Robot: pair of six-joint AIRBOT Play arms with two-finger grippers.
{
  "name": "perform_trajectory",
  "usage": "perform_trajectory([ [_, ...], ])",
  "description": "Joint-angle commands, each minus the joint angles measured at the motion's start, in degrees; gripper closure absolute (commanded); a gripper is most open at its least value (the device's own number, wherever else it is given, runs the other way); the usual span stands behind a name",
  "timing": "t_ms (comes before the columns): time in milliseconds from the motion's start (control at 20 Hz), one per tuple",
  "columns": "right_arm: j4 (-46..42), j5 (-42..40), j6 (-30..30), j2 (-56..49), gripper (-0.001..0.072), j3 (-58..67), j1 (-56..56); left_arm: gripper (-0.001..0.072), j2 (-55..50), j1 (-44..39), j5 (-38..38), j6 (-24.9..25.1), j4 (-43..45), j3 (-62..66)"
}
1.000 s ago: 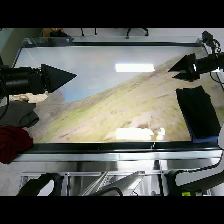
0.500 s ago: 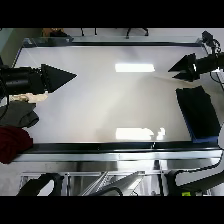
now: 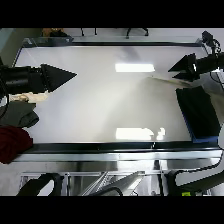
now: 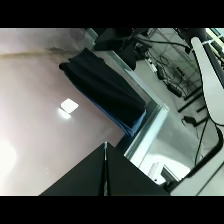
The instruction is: Fold the shirts.
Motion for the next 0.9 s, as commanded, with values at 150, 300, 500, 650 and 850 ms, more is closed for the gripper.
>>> perform_trajectory([
  [150, 0.3, -7.6, 0.0, -0.8, 0.0107, 0.0, 0.0, 0.0692, -0.2, 0.1, 7.3, 0.0, 1.4, 0.0],
  [300, 0.9, -7.5, 0.0, -2.4, 0.0107, 0.0, 0.5, 0.0693, -2.2, 2.9, 8.3, -5.8, 12.5, 0.0],
  [500, 3.3, -6.7, 0.0, -6.3, 0.0108, 0.0, 2.3, 0.0631, -8.0, 9.2, 6.5, -8.1, 27.8, 0.0],
  [650, 11.6, -6.7, -0.2, -10.0, 0.0107, 0.0, 3.3, 0.0044, -12.5, 13.5, 8.0, -7.9, 30.1, 0.0],
  [850, 20.7, -7.1, -2.5, -14.5, 0.0107, 0.0, 3.6, 0.0043, -19.6, 18.3, 13.5, -5.5, 36.9, 0.0],
])
